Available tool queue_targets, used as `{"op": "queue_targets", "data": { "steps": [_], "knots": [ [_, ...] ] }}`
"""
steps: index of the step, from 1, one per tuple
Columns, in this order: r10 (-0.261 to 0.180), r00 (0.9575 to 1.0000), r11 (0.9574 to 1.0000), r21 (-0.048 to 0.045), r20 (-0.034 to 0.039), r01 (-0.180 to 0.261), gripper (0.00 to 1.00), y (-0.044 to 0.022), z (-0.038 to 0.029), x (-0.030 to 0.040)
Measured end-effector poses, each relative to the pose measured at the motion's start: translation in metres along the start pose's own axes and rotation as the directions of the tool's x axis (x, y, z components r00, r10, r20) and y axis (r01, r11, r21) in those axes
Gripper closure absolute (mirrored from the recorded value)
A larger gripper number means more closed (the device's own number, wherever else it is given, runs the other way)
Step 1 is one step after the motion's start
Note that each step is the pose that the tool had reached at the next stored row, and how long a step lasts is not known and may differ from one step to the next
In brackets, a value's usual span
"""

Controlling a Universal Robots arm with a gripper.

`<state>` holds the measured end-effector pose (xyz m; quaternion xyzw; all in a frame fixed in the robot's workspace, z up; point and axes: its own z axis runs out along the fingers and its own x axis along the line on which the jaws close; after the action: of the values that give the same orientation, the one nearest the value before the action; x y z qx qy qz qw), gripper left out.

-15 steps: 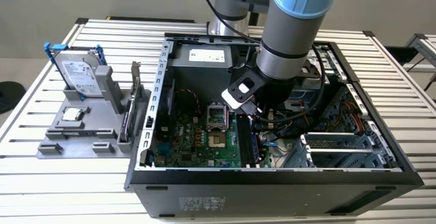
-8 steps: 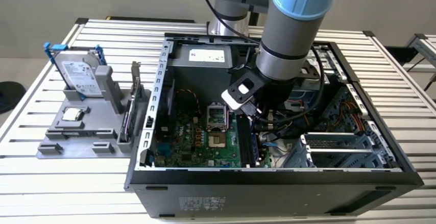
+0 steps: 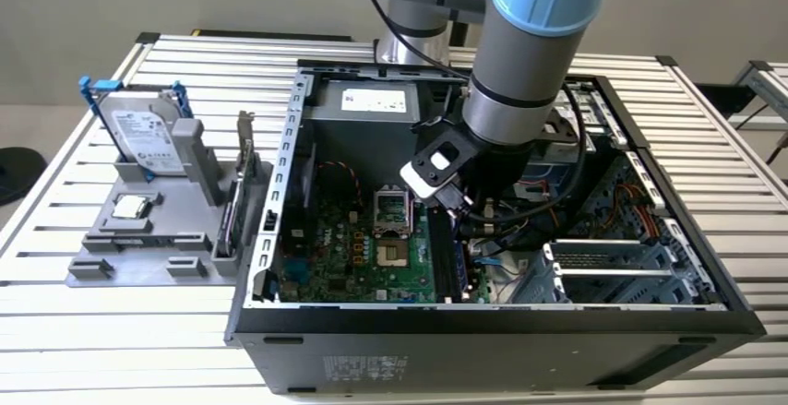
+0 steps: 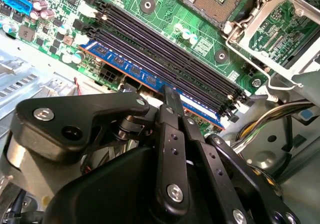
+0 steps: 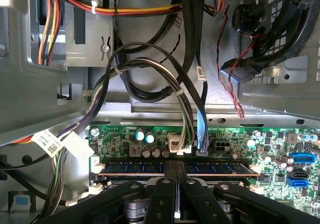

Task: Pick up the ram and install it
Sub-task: 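Press down the ram until it locks into place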

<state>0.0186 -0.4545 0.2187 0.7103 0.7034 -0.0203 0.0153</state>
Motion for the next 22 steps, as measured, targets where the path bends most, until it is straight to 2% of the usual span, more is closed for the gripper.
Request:
{"op": "queue_targets", "data": {
  "steps": [17, 19, 22],
  "knots": [
    [0.000, 1.0000, 1.0000, -0.0001, -0.0005, 0.000, 1.00, 0.0000, -0.0005, 0.0000],
    [0.000, 1.0000, 1.0000, -0.0007, -0.0038, 0.000, 1.00, 0.0000, -0.0037, 0.0003],
    [0.000, 1.0000, 1.0000, 0.0003, -0.0008, 0.000, 1.00, 0.0001, -0.0180, -0.0008]
  ]
}}
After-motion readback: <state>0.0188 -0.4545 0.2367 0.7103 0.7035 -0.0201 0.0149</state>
